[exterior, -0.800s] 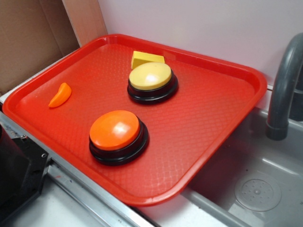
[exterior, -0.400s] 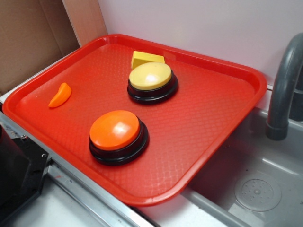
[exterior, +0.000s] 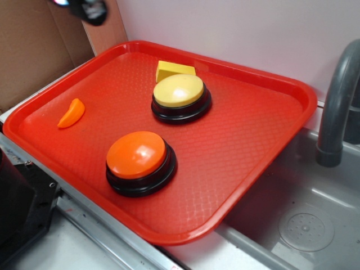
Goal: Push the yellow button.
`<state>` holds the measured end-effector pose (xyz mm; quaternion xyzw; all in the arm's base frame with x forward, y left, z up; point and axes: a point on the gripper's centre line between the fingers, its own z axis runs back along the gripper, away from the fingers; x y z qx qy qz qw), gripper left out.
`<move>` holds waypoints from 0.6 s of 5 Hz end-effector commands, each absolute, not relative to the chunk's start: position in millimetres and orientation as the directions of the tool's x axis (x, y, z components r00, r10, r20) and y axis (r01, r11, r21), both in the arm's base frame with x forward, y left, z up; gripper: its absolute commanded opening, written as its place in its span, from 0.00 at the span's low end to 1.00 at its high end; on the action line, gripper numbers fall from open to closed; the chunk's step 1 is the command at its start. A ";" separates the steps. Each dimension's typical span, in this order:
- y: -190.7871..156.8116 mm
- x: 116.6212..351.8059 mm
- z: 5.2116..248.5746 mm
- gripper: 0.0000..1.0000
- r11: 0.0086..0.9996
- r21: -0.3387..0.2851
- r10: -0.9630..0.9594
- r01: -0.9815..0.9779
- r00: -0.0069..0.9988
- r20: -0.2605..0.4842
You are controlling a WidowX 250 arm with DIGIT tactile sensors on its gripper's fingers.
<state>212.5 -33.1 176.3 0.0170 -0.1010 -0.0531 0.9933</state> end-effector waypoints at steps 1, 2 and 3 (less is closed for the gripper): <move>-40.2 253.5 132.8 1.00 0.999 0.052 -0.024 0.014 0.981 0.194; -34.6 265.5 101.5 1.00 0.997 0.047 0.055 -0.061 0.992 0.117; -29.1 277.3 79.9 1.00 0.995 0.068 0.066 -0.074 0.991 0.113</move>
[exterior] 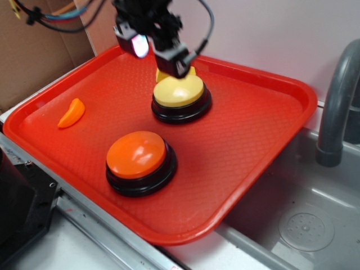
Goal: Push the yellow button.
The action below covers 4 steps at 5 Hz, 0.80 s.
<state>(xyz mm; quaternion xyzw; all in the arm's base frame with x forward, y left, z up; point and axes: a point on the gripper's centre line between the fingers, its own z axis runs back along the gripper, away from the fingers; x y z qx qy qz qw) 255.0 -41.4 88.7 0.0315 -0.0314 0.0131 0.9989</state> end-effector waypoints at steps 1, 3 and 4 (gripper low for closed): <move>-15.8 285.3 65.3 1.00 0.993 0.033 0.104 -0.109 0.985 0.138; -10.5 291.0 60.8 1.00 0.999 0.008 0.044 -0.044 0.996 0.080; -12.2 286.0 86.5 1.00 0.999 0.020 0.030 -0.033 0.994 0.109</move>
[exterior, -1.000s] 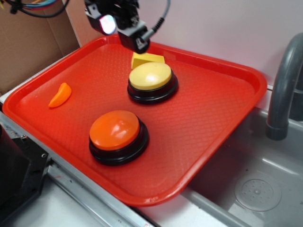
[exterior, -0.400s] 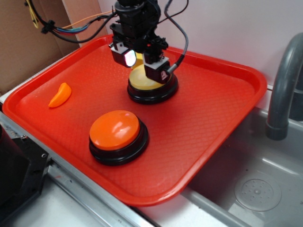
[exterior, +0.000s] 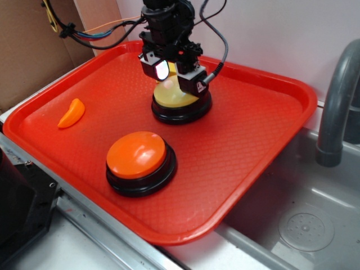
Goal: Push the yellow button.
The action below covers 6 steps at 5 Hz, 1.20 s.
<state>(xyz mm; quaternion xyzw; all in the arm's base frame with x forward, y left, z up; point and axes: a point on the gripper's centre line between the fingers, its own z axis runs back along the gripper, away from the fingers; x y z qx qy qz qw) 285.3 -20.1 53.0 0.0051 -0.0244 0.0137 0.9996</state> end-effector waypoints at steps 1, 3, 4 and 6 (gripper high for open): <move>-9.8 278.9 124.4 1.00 0.999 0.031 0.034 -0.039 0.986 0.163; -3.4 265.9 164.1 1.00 0.999 0.033 0.029 -0.036 0.980 0.196; -4.8 264.0 164.0 1.00 0.999 0.041 0.017 -0.025 0.981 0.194; -3.2 258.0 169.6 1.00 0.999 0.036 0.002 -0.010 0.980 0.197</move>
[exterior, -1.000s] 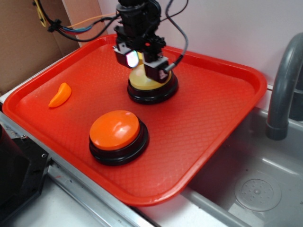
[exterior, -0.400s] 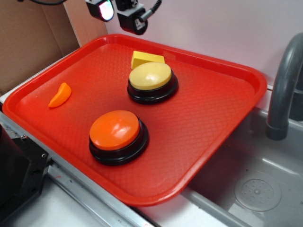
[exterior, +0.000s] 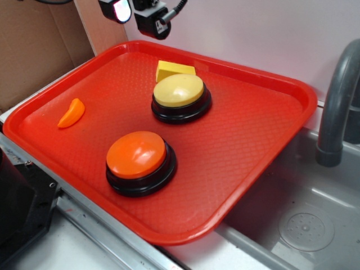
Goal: Push the yellow button.
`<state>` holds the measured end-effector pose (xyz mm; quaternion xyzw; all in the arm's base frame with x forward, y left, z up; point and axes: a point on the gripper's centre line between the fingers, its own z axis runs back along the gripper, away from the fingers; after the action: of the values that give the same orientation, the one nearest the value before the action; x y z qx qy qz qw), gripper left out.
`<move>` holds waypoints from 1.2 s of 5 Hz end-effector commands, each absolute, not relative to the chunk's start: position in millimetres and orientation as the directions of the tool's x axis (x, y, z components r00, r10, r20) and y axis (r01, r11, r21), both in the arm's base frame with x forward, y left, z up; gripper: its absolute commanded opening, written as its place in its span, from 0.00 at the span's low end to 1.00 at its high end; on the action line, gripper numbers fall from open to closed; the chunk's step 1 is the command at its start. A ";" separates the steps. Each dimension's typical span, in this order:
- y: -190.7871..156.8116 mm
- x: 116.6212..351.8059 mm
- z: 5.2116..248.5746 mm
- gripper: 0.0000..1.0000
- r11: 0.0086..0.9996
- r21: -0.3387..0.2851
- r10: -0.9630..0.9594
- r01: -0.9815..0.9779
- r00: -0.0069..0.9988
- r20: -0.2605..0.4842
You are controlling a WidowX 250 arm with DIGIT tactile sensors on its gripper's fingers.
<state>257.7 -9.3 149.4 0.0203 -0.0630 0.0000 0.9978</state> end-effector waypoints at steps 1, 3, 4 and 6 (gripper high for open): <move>-5.2 252.2 173.3 1.00 0.999 0.046 -0.007 -0.002 0.982 0.188; -8.5 242.1 178.8 1.00 0.999 0.047 -0.022 0.014 0.983 0.183; -6.2 236.3 180.5 1.00 0.999 0.053 -0.021 0.012 0.984 0.175; -6.9 227.9 184.2 1.00 0.998 0.060 -0.008 -0.003 0.985 0.171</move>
<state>227.4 -8.6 176.6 0.0298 -0.0690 0.0003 0.9972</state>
